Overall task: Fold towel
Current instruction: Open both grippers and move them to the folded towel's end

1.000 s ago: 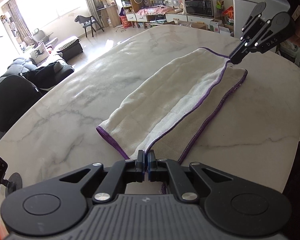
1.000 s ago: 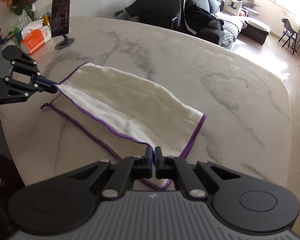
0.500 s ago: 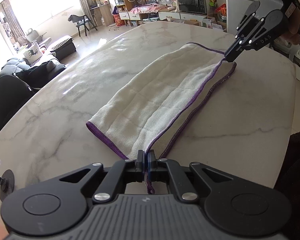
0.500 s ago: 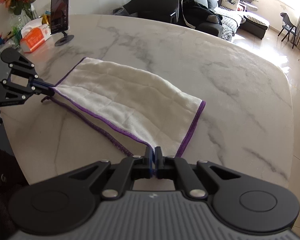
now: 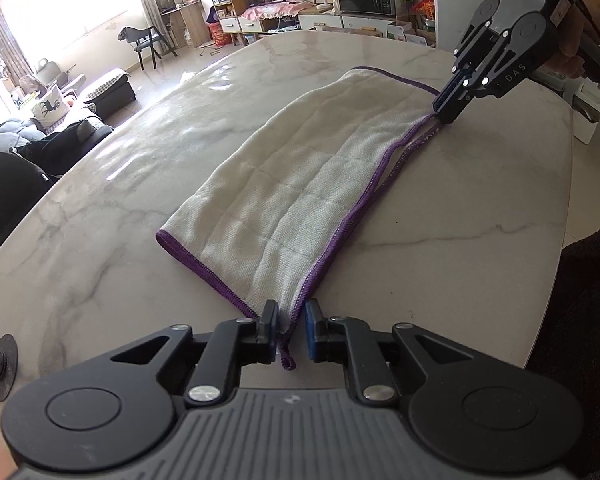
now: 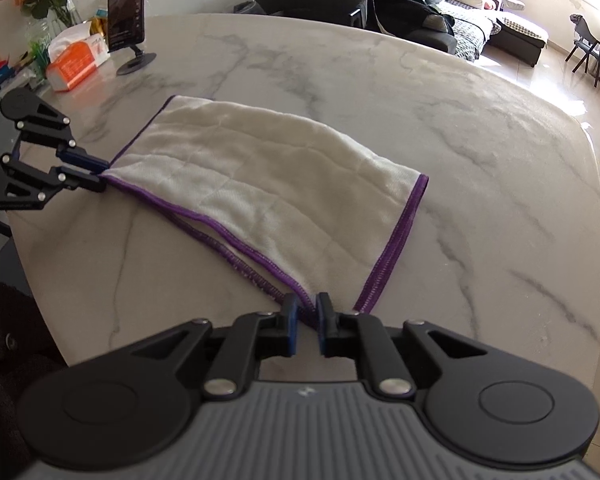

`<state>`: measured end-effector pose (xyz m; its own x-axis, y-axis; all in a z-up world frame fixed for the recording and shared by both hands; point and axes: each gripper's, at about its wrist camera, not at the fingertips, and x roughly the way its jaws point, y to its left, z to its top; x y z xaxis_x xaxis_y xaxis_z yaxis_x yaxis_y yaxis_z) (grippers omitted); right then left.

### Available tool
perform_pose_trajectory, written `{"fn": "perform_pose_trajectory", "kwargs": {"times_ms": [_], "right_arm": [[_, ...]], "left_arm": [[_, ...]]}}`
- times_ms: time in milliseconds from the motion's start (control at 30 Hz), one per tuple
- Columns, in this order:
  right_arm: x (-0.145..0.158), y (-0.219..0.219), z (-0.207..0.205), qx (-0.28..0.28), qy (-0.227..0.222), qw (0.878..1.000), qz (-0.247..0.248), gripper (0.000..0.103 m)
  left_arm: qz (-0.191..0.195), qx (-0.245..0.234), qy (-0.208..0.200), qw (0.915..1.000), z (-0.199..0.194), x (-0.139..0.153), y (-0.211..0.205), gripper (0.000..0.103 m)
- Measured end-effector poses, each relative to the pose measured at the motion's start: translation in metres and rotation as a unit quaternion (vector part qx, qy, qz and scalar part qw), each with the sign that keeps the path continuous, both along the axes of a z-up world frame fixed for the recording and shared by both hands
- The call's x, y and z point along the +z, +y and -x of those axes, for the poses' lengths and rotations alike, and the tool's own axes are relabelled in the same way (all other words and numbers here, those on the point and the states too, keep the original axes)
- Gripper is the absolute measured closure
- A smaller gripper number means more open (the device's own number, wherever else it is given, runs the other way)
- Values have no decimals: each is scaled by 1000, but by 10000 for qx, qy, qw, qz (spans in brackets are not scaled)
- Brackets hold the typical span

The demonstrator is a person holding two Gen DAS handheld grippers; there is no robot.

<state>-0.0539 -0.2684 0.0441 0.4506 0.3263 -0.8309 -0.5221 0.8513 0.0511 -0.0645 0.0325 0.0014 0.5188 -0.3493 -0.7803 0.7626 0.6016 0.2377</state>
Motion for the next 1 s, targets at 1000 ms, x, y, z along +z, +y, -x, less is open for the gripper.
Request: {"fn": "perform_pose_trajectory", "kwargs": {"times_ms": [1000], "right_arm": [[6,80,0,1300,-609,9893,264,101]], "left_arm": [[688,171,-127,9974,-21,17,-25,46]]}}
